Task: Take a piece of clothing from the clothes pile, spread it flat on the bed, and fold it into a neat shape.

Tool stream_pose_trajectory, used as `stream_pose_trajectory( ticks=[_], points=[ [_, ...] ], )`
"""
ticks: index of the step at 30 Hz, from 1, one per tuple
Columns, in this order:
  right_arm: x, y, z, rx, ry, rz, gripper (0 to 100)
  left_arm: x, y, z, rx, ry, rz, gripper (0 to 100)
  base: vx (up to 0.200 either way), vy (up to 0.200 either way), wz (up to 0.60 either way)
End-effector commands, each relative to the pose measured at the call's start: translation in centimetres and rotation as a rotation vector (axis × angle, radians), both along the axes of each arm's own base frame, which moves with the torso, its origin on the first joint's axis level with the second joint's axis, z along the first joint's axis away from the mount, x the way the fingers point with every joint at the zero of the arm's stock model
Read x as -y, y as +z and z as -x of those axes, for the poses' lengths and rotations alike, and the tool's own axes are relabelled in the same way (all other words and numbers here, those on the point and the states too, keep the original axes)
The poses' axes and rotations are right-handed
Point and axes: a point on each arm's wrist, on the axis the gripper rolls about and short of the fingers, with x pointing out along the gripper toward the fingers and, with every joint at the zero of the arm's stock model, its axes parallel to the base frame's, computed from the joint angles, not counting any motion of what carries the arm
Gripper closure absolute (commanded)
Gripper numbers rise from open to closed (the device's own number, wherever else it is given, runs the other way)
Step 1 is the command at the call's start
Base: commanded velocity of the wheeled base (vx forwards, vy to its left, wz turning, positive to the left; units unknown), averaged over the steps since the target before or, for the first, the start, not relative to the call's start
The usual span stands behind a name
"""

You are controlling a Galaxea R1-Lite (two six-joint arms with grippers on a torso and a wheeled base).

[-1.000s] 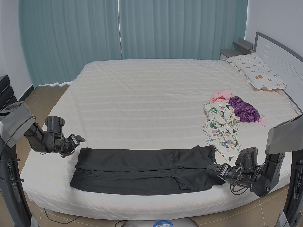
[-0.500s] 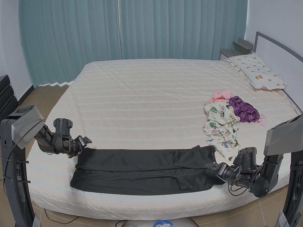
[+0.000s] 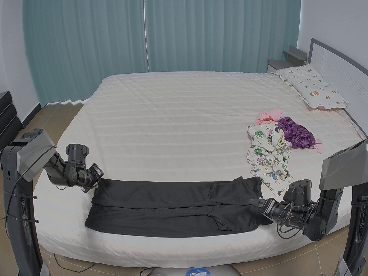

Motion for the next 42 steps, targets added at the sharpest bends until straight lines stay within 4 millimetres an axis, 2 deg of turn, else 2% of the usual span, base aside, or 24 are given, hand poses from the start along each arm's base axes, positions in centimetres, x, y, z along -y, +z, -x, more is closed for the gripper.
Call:
stream_pose_trajectory(
  ticks=[1, 10, 11, 16, 20, 22, 27, 32, 42],
  points=[
    [0.0, 0.0, 0.1, -0.002, 0.001, 0.0, 0, -0.2, -0.1, 0.0, -0.001, 0.012, -0.007, 100, 0.0, 0.0, 0.0],
    [0.0, 0.0, 0.1, -0.002, 0.001, 0.0, 0, -0.3, -0.1, 0.1, -0.005, 0.019, -0.009, 100, 0.0, 0.0, 0.0],
    [0.0, 0.0, 0.0, 0.0, 0.001, 0.0, 0, -0.3, -0.1, 0.1, -0.005, 0.019, -0.009, 0, 0.0, 0.0, 0.0],
    [0.1, 0.1, 0.1, 0.002, -0.002, -0.002, 0, -0.5, 0.1, 0.2, -0.001, 0.034, 0.0, 0, 0.0, 0.0, 0.0],
    [0.0, 0.2, 0.1, 0.005, -0.002, -0.003, 0, -1.0, 1.6, 0.7, 0.021, 0.06, 0.032, 0, 0.0, 0.0, 0.0],
    [0.1, 0.2, 0.0, 0.005, -0.004, -0.004, 0, -1.1, 2.4, 2.0, 0.019, 0.039, 0.067, 0, 0.0, 0.0, 0.0],
    [0.2, 0.2, 0.1, 0.004, -0.008, -0.006, 0, -1.1, 2.3, 3.3, -0.01, 0.013, 0.098, 0, 0.0, 0.0, 0.0],
    [0.3, 0.2, 0.1, 0.01, -0.01, -0.008, 0, -1.2, 1.8, 3.7, -0.032, 0.009, 0.093, 0, 0.0, 0.0, 0.0],
    [0.3, 0.3, 0.2, 0.016, -0.01, -0.009, 0, -1.0, 2.0, 4.0, -0.032, -0.021, 0.06, 0, 0.0, 0.0, 0.0]
  ],
)
